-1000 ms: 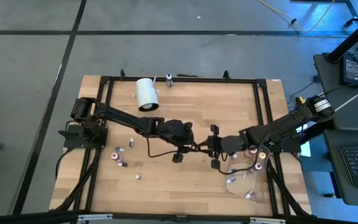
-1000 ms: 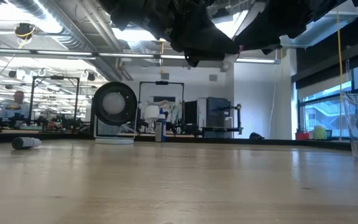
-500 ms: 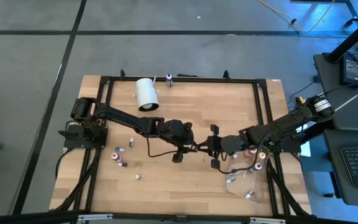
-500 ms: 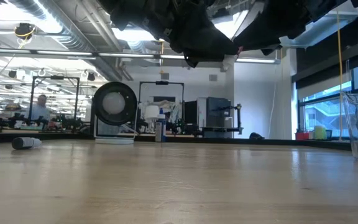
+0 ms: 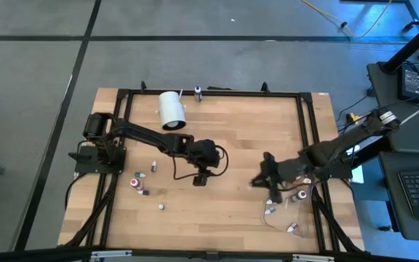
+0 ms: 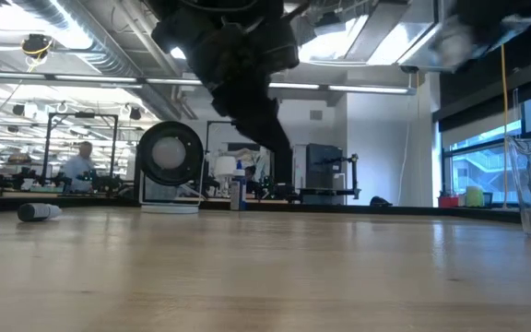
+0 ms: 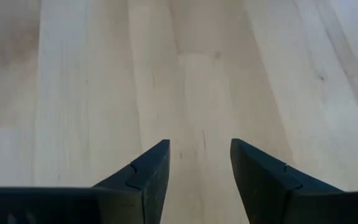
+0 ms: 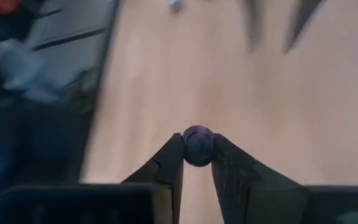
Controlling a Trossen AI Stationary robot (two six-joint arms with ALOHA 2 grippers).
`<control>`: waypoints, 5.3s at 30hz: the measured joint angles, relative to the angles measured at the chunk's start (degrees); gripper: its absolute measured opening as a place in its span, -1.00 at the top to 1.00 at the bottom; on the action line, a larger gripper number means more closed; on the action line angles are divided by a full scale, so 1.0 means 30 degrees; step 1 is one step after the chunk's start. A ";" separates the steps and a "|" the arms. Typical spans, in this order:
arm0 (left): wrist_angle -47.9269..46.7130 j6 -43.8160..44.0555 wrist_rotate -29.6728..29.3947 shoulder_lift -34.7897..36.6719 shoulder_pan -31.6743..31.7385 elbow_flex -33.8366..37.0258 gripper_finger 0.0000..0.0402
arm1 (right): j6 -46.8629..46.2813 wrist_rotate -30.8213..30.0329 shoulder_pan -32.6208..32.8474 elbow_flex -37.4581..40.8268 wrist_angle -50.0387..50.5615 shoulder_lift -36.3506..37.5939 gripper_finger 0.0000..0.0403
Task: Pick & Place food coloring
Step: Put the top small pink food coloring bottle into the transparent bin, then put the small purple food coloring bottle into the transparent bin
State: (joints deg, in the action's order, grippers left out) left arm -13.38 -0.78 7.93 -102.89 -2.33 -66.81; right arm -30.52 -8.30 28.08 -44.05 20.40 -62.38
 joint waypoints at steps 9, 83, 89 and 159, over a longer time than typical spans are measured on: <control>-0.0461 0.0340 0.0086 0.0000 0.0069 0.0000 0.19 | -0.7997 0.0187 0.3473 -0.0008 0.4584 0.1226 0.63; -1.2901 0.9218 0.1725 -0.0029 -0.6159 0.0029 -0.01 | -1.2170 -0.1880 0.4894 0.0015 0.5590 -0.6677 0.12; -1.2894 0.9588 0.1704 -0.0029 -0.7433 0.0029 0.01 | -1.2226 -0.1887 0.4894 0.0015 0.5583 -0.6677 0.13; -0.1690 0.4764 -1.4155 -0.0029 -0.8683 -0.3570 0.71 | 0.7843 -0.7857 0.3800 -0.4299 -0.4310 -0.5337 -0.01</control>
State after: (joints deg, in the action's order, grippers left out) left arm -18.45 13.52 -34.54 -102.98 -28.38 -77.52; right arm -6.99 -31.87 39.48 -56.95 7.47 -78.39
